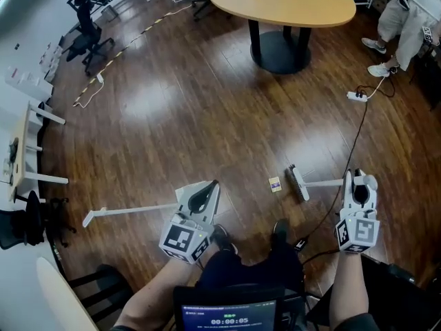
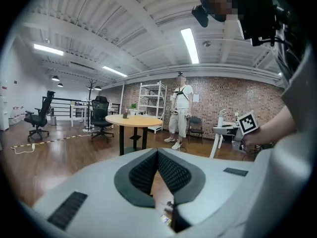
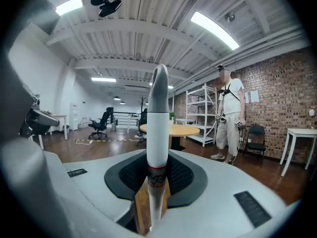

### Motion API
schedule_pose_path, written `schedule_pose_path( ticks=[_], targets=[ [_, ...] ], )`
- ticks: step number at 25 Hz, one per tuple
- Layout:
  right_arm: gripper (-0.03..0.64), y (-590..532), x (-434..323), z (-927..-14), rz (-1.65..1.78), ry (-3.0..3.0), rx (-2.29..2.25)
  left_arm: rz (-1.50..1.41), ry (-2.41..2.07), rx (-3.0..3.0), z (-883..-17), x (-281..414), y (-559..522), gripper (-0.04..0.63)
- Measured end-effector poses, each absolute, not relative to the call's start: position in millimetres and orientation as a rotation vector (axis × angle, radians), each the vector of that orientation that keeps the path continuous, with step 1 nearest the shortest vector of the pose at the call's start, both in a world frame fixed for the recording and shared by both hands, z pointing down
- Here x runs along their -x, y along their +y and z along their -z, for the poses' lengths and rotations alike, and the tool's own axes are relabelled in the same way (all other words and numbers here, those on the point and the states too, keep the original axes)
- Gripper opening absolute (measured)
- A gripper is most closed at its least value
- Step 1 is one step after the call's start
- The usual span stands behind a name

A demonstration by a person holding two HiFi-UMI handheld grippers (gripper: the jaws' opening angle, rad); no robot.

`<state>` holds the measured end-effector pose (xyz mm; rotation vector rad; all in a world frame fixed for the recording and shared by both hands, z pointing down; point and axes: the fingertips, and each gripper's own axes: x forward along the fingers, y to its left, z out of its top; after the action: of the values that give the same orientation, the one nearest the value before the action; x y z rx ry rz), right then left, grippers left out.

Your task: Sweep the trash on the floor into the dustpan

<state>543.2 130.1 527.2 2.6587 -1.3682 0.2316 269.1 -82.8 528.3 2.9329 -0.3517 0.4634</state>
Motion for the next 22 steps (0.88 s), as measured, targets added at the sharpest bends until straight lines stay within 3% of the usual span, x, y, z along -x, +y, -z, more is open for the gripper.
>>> schedule_pose_path(
  ticks=[5,22],
  targets=[
    [0.106,139,-542,-581,-0.311,-1.281,-2.673,-0.529,-0.334,-2.905,-563,-264,-79,0.0],
    [0.1,57,-465,-606,-0.288,-1.215,-2.552,-0.533,-0.244,-2.93,-583,-198,-114,0.0]
  ],
)
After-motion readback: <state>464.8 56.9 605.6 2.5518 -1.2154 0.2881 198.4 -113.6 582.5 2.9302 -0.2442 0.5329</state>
